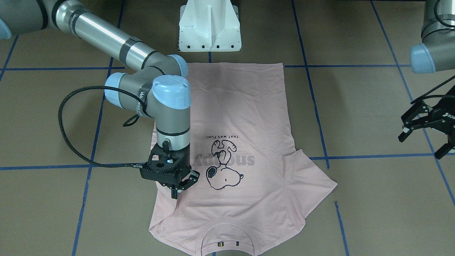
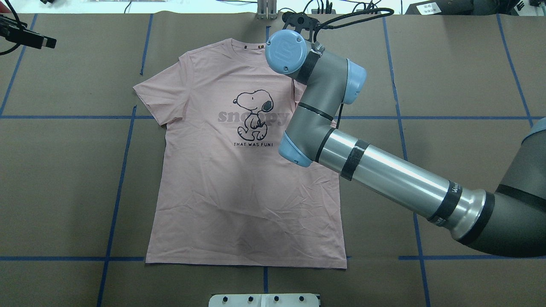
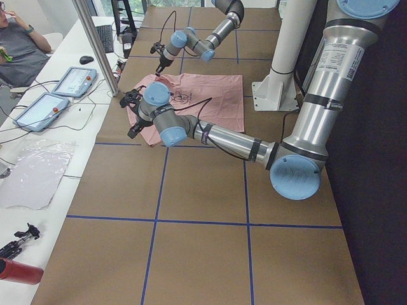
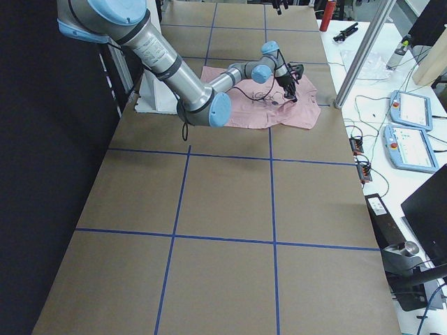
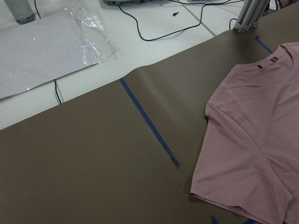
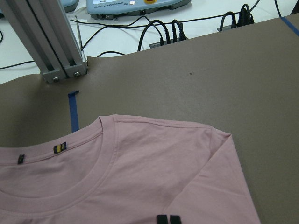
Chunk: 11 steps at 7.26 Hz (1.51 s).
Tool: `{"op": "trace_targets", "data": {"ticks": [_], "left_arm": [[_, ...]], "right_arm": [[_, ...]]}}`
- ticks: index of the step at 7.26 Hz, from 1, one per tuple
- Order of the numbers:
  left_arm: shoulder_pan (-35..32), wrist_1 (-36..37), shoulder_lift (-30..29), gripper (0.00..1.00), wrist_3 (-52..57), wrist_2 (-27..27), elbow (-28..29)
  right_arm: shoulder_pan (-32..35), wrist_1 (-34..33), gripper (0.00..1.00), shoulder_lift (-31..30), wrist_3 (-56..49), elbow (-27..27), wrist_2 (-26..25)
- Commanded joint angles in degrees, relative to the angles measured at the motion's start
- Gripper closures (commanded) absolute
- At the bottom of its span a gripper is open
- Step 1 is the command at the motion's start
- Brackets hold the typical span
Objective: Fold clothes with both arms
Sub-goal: 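Fold the held sleeve inward across the shirt body with the right gripper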
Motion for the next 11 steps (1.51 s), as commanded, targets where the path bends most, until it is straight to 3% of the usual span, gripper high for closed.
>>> {"op": "trace_targets", "data": {"ticks": [1,2,3,4,5,6,7,8,9,11], "left_arm": [[0.0,0.01,-0.01,0.0,-0.01,0.0,0.01],[0.61,0.01,-0.27,0.0,-0.01,0.0,-0.07],[3.75,0.45,-1.49,0.0,-1.23,1.13,0.8],[6.13,0.62,-2.89,0.0,-7.16,8.63,1.15],[9.28,0.63,-4.13,0.0,-12.7,12.36,2.03],[10.62,0.63,-6.14,0.01,-17.54,12.74,3.78],[12.81,0.63,-7.55,0.12,-22.29,14.83,5.53],[15.35,0.54,-9.04,0.28,-27.82,19.73,7.46],[17.47,0.1,-10.19,0.34,-31.96,23.52,11.05],[20.99,-1.65,-12.13,0.34,-32.53,30.3,16.95]], "right_arm": [[-0.83,-0.05,0.0,0.56,-2.6,-0.27,-0.5],[-0.14,-0.05,0.0,1.7,-5.06,0.43,1.07],[2.39,-1.44,0.0,1.53,-6.83,2.96,7.61],[5.55,-6.41,0.0,1.18,-11.89,6.9,13.68],[8.45,-9.51,0.0,-1.6,-17.77,12.24,17.74],[12.48,-8.24,0.0,-8.77,-25.05,19.0,23.87],[17.92,-5.18,0.0,-15.97,-33.3,24.29,31.94],[23.11,-0.1,0.0,-21.18,-37.48,25.21,40.02],[24.55,1.43,0.0,-23.15,-37.87,25.22,41.67],[24.57,1.45,0.0,-23.6,-37.69,26.01,41.34]]}}
